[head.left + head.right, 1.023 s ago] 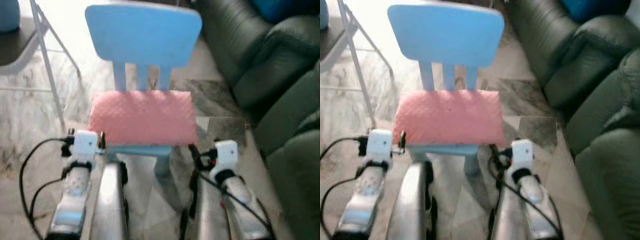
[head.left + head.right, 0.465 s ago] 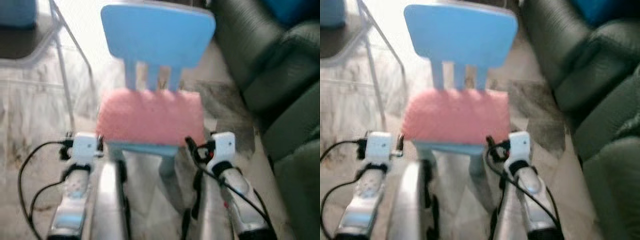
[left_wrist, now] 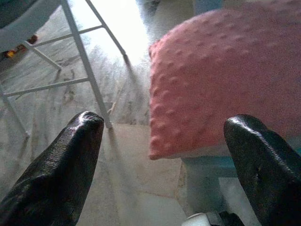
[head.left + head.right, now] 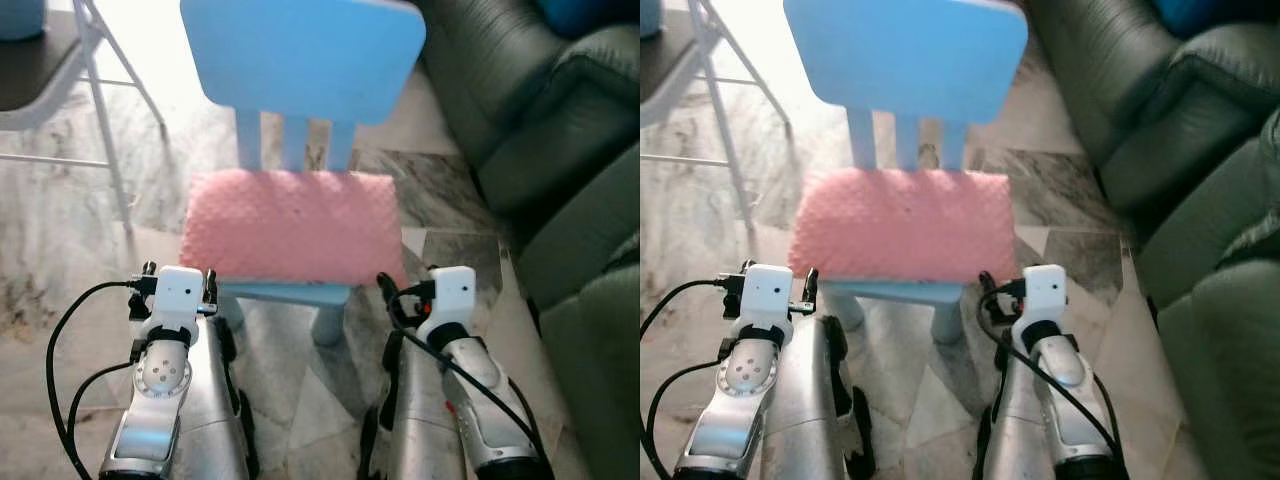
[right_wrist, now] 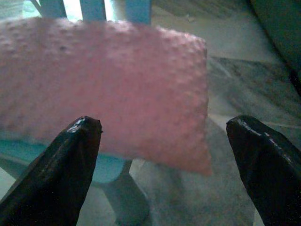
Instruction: Move the pillow to the sofa
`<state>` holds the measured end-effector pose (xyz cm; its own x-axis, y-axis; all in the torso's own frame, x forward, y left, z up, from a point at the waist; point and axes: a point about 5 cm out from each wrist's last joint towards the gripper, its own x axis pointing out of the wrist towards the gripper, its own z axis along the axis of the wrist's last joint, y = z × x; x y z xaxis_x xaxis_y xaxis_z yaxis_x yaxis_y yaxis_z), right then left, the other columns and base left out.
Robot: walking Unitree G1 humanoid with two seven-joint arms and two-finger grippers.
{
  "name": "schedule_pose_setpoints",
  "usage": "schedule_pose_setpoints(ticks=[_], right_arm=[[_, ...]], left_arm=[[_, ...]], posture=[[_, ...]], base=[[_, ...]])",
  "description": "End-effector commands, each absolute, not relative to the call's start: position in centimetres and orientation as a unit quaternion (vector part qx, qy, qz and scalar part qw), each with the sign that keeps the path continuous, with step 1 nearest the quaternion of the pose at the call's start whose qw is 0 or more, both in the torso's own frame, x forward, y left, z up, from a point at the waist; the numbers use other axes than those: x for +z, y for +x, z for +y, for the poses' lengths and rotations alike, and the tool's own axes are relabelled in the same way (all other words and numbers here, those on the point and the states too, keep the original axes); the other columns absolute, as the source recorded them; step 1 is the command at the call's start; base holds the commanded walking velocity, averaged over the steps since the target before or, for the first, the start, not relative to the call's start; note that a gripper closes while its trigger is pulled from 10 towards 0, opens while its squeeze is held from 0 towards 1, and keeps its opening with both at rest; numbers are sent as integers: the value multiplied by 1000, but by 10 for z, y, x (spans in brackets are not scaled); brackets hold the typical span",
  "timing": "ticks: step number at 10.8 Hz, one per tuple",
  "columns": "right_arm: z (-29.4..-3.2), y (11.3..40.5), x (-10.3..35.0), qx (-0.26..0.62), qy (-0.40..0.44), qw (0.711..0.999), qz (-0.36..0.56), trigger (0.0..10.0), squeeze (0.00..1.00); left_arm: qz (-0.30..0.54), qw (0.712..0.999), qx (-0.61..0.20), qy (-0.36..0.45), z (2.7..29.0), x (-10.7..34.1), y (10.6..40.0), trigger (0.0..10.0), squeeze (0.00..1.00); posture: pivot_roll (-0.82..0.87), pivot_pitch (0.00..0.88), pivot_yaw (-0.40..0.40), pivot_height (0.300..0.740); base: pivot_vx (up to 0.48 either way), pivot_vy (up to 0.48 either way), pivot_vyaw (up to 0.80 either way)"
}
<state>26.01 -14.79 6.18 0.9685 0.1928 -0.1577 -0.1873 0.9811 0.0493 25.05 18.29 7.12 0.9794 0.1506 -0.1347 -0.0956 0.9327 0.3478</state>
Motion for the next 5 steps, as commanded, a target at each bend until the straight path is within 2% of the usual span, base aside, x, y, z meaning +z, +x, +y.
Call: schedule_pose_setpoints(ticks=[1, 5], right_arm=[[-152, 256, 57, 91, 17, 991, 94, 10000, 0], [-152, 258, 58, 94, 20, 991, 93, 10000, 0]], left_arm=[[92, 978, 61, 175, 184, 68, 247, 10000, 0], [79, 982, 53, 163, 183, 74, 251, 10000, 0]], posture=[[-22, 258, -70, 455], [-23, 258, -74, 450]], base=[[0, 0, 0], [0, 0, 0]])
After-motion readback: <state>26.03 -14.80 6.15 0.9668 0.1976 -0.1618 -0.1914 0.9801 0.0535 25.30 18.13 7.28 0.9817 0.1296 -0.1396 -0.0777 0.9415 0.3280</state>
